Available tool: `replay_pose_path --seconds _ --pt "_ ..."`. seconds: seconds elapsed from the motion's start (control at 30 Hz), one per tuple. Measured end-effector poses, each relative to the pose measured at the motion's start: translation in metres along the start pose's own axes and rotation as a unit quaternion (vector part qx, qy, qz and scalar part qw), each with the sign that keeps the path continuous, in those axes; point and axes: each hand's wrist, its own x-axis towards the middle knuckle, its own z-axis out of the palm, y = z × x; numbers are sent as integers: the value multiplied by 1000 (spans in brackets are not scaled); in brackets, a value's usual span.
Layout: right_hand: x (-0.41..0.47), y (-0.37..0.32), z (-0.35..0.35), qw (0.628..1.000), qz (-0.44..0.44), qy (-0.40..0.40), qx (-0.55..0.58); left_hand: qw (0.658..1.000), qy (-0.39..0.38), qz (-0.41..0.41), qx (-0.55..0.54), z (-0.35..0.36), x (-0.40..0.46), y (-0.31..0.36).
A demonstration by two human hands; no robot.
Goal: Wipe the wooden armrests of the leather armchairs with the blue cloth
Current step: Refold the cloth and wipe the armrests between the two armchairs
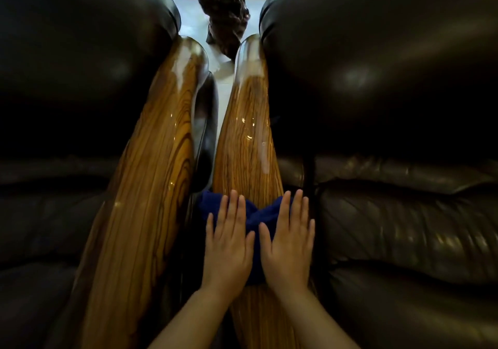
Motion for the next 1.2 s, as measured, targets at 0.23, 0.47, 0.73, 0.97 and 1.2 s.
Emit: replay_pose_path --seconds 0.23,0.47,0.73,0.97,1.2 --pt "48 5 14 998 -6 63 -6 996 84 -11 21 16 53 -1" --pt "98 -16 -6 999 -16 42 13 994 105 -19 7 -15 108 3" --pt "106 -8 9 995 -80 -25 55 996 29 68 42 -4 107 -6" --pt "170 -27 7 993 -92 -61 51 997 14 44 68 -17 168 -4" --pt "217 -39 10 993 -83 -70 50 997 -20 57 37 -27 220 -5"
